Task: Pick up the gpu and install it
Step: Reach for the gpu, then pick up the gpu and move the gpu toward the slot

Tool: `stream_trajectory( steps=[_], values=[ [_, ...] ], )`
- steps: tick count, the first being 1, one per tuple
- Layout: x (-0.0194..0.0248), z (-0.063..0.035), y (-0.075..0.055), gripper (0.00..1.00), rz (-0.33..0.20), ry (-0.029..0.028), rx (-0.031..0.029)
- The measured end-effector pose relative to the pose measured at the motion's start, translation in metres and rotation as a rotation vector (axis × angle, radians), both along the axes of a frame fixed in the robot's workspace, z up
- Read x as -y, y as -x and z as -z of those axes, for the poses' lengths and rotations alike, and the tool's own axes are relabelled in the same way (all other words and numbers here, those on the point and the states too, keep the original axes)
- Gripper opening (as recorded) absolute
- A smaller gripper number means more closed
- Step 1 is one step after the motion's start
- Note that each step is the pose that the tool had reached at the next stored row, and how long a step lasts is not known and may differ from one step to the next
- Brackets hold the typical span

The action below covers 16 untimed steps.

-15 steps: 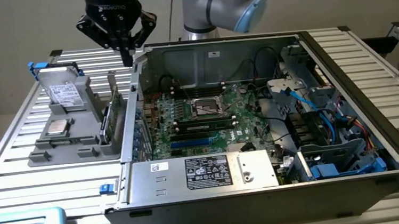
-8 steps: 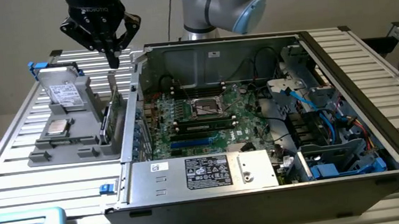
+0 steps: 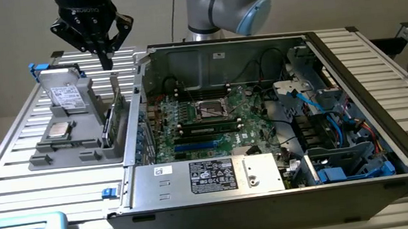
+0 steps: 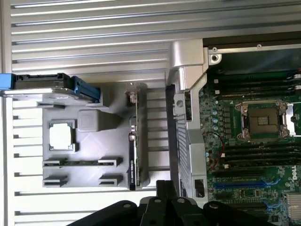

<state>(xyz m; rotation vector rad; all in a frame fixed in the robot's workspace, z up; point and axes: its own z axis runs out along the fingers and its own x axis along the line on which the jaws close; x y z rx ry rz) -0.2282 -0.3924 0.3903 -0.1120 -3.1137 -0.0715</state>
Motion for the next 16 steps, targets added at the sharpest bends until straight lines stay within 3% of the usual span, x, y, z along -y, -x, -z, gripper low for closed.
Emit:
stream_trajectory(
  steps=[11, 16],
  values=[
    [-0.0089, 0.0011, 0.021, 0.11, 0.0, 0.0002, 0.0],
    [-0.0094, 0.0012, 0.021, 0.11, 0.0, 0.0002, 0.0001]
  ],
)
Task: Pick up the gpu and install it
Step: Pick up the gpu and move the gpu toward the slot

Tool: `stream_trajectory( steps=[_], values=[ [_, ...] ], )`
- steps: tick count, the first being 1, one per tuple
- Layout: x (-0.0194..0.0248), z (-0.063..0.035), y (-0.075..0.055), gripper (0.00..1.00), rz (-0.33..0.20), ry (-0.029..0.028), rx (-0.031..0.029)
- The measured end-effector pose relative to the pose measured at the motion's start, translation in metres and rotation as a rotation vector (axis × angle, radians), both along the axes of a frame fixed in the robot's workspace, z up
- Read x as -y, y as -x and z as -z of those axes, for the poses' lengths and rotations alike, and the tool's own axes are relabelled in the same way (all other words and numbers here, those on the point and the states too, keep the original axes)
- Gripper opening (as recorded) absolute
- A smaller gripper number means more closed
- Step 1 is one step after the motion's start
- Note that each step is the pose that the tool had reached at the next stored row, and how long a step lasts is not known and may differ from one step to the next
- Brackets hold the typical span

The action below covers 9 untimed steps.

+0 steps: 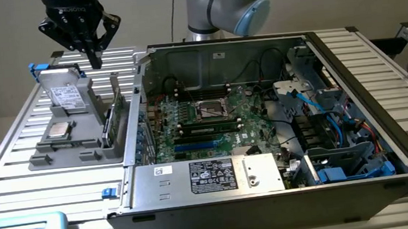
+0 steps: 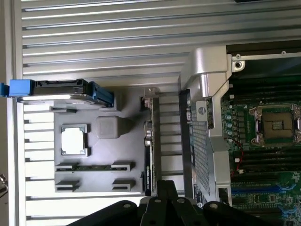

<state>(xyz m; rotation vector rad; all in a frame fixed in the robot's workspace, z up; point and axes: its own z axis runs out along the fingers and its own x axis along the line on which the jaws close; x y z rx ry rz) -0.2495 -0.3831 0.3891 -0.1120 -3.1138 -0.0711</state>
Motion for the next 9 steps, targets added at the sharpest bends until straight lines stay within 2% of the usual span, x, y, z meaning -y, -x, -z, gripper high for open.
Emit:
stream_trajectory(
  steps=[9],
  values=[
    [0.0, 0.0, 0.0, 0.11, 0.0, -0.0001, 0.0]
  ],
)
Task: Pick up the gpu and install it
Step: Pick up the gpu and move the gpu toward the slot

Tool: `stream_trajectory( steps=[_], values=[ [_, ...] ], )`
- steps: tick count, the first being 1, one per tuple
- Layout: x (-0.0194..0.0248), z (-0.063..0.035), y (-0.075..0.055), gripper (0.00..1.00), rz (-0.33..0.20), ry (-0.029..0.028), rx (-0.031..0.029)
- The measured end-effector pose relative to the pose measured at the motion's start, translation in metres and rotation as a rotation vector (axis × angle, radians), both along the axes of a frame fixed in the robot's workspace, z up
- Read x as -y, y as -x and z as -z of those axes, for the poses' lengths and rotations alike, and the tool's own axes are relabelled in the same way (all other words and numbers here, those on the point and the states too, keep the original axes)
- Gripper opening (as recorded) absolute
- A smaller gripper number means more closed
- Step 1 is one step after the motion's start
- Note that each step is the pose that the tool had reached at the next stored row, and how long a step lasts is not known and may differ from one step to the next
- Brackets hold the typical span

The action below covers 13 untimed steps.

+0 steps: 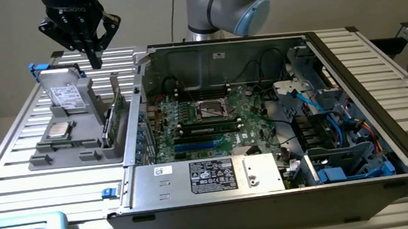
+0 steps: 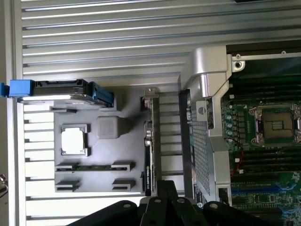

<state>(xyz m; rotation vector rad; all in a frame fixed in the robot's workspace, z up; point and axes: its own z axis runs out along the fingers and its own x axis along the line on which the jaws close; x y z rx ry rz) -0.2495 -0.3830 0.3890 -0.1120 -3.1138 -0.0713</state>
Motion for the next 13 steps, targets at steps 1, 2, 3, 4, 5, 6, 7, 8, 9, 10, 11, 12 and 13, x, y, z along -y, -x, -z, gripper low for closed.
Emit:
stream_trajectory(
  steps=[1, 2, 3, 4, 5, 6, 7, 8, 9, 10, 11, 12, 13],
  values=[
    [0.0, 0.0, 0.0, 0.11, 0.0, 0.0, 0.0],
    [0.0, 0.0, 0.0, 0.11, 0.0, 0.0, 0.0],
    [0.0, 0.0, 0.0, 0.17, 0.0, 0.0001, 0.0],
    [0.0, 0.0, 0.0, 0.17, 0.0, 0.0, 0.0],
    [0.0, 0.0, 0.0, 0.24, 0.0, 0.0, 0.0],
    [0.0, 0.0, 0.001, 0.3, 0.0, 0.0, 0.0],
    [-0.0001, 0.0003, 0.002, 0.3, 0.0, 0.0001, -0.0001],
    [-0.0001, 0.0013, 0.004, 0.36, 0.0, 0.0, 0.0],
    [-0.0003, 0.0031, 0.007, 0.36, 0.0, -0.0001, 0.0001],
    [-0.0007, 0.0049, 0.012, 0.36, 0.0, 0.0, 0.0],
    [-0.001, 0.0069, 0.015, 0.36, 0.0, 0.0, 0.0],
    [-0.0011, 0.0088, 0.018, 0.36, 0.0, -0.0001, 0.0002],
    [-0.0011, 0.0104, 0.02, 0.36, 0.0, 0.0, 0.0001]
  ],
)
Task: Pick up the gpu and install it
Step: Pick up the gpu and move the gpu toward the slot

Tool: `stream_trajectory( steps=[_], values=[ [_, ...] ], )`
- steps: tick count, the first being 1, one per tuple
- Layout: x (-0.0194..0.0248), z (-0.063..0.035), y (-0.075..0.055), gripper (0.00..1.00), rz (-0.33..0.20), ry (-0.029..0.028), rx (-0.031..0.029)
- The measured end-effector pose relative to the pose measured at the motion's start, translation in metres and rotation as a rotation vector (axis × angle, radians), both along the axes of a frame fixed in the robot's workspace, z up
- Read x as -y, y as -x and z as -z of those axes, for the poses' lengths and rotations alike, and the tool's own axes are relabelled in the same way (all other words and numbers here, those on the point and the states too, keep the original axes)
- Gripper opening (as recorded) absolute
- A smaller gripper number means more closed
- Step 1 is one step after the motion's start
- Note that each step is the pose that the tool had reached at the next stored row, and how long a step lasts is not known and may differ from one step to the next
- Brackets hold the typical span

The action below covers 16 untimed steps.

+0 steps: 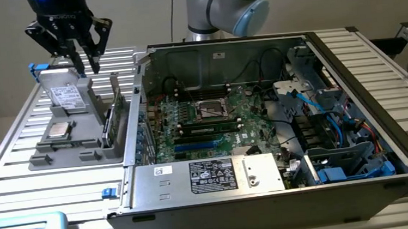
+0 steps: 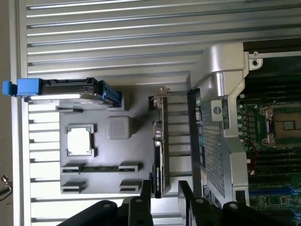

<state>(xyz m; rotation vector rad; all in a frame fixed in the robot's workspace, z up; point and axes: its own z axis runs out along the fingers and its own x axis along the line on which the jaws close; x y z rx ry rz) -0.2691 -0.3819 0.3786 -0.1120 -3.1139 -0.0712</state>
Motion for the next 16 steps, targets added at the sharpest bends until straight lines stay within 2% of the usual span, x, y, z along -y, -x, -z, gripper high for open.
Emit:
stream_trajectory(
  steps=[7, 8, 16],
  values=[
    [0.0, 0.0127, 0.001, 0.38, 0.0, 0.0, -0.0001],
    [0.0, 0.0146, 0.001, 0.45, 0.0, -0.0001, 0.0001],
    [0.0004, 0.029, 0.003, 0.45, 0.0, 0.0, -0.0001]
  ],
)
